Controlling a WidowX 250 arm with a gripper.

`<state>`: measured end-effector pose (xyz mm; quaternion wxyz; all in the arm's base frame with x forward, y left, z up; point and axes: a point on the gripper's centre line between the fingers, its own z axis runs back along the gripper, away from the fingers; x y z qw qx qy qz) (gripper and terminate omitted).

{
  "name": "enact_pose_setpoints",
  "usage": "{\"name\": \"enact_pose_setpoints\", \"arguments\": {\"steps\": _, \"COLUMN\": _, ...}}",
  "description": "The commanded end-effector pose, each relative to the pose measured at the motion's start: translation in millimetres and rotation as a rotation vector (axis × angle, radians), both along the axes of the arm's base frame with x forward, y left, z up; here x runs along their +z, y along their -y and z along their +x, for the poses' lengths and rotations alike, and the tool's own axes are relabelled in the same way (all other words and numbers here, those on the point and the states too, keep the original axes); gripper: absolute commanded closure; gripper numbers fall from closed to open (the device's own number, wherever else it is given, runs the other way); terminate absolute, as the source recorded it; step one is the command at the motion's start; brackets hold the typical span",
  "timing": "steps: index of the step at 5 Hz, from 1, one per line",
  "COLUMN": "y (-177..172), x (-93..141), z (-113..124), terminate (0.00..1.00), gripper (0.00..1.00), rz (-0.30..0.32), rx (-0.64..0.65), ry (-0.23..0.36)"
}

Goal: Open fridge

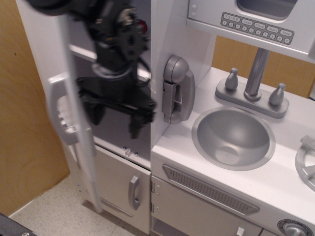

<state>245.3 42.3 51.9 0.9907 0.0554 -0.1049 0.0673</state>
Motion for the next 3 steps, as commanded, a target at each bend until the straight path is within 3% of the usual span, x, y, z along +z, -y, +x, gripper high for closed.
{"name": "enact_pose_setpoints", "arguments": {"steps": 1, "y": -62, "x": 17, "z": -31, "terminate": 0.00, "gripper": 0.00, "rz": 0.046, "rx": -0.030, "ry": 0.039}}
{"name": "enact_pose_setpoints", "arguments": {"steps": 2, "y": -96, "x": 17, "z": -39, "terminate": 0.00, "gripper": 0.00, "rz": 0.078, "rx": -0.046, "ry": 0.075}}
{"name": "enact_pose_setpoints", "arguments": {"steps": 3, "y": -126, "x": 9, "z": -33, "terminate": 0.00, "gripper": 0.00, "rz": 0.090, "rx": -0.021, "ry": 0.088}}
